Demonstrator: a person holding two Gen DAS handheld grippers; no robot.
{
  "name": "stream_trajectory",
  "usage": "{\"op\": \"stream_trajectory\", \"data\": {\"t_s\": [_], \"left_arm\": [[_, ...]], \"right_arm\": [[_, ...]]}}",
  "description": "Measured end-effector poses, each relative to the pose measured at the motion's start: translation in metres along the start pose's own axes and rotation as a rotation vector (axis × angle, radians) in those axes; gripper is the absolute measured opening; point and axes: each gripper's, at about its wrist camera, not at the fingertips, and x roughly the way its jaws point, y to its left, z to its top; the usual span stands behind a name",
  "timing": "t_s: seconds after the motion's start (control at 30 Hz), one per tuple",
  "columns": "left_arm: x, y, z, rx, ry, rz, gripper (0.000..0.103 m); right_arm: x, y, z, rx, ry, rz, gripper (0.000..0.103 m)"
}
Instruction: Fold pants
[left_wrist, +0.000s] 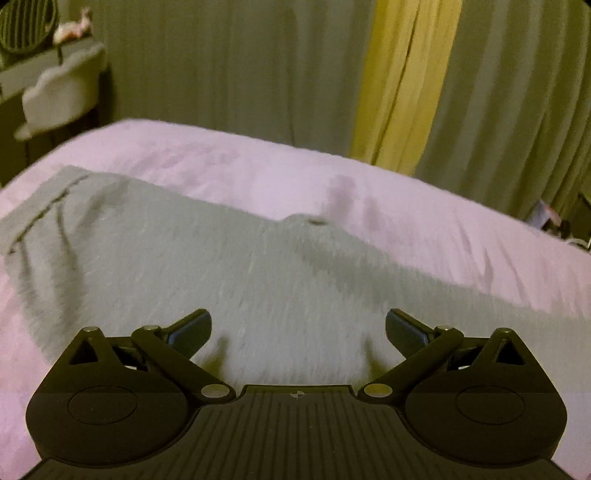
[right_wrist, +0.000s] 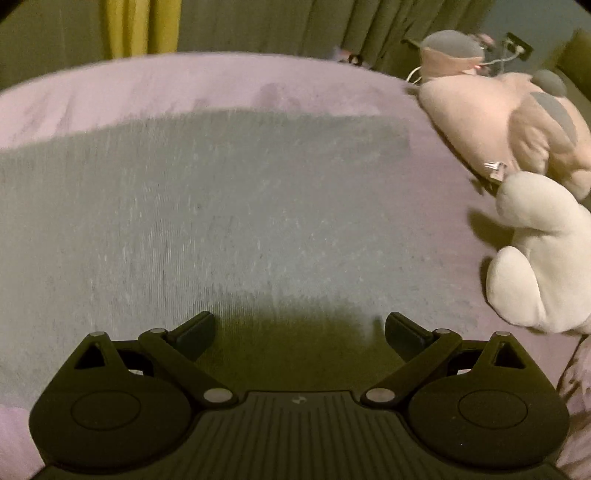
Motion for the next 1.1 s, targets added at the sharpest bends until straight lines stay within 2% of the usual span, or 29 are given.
{"op": "stream_trajectory", "data": {"t_s": [0.07,0.13,0.2,0.27,0.33,0.47,0.53,0.63,0.7,0.8,0.9,0.97,1.03,1.1], "left_arm": [[0.013,0.002,0.011,-0.01,0.01,0.04,0.103],[0.025,0.008,0.016,-0.021,0.029,0.121,0.103],[0.039,0.02,0.013,-0.041,0.084,0.216,0.103],[0.045,0.044,0.005,-0.073,0.128,0.299,0.103],[0.038,0.075,-0.007,-0.114,0.126,0.365,0.103],[0.02,0.118,-0.027,-0.124,0.132,0.398,0.103],[0.019,0.127,-0.032,-0.121,0.172,0.45,0.103],[0.015,0.145,-0.034,-0.26,0.194,0.39,0.103],[0.014,0.145,-0.036,-0.275,0.196,0.395,0.103],[0.014,0.127,-0.036,-0.161,0.182,0.466,0.103],[0.017,0.105,-0.037,-0.048,0.169,0.556,0.103],[0.02,0.095,-0.038,-0.01,0.164,0.59,0.103],[0.019,0.092,-0.039,-0.02,0.158,0.585,0.103],[0.018,0.106,-0.039,-0.084,0.164,0.54,0.103]], "right_arm": [[-0.001,-0.001,-0.002,0.001,0.005,0.011,0.099],[0.001,-0.004,-0.002,0.025,0.017,0.022,0.099],[0.003,-0.01,-0.002,0.064,0.029,0.038,0.099],[0.014,-0.021,0.002,0.105,0.042,0.05,0.099],[0.021,-0.028,0.003,0.147,0.061,0.077,0.099],[0.032,-0.037,0.006,0.203,0.087,0.103,0.099],[0.034,-0.034,0.007,0.197,0.097,0.092,0.099],[0.029,-0.022,0.017,0.2,0.077,0.056,0.099],[0.016,-0.007,0.022,0.224,0.034,0.098,0.099],[-0.002,0.032,0.045,0.233,-0.031,0.261,0.099],[-0.014,0.086,0.075,0.155,-0.064,0.407,0.099],[-0.022,0.126,0.093,0.073,-0.103,0.46,0.099],[-0.032,0.172,0.113,-0.012,-0.152,0.542,0.096],[-0.04,0.218,0.132,-0.089,-0.201,0.636,0.085]]}}
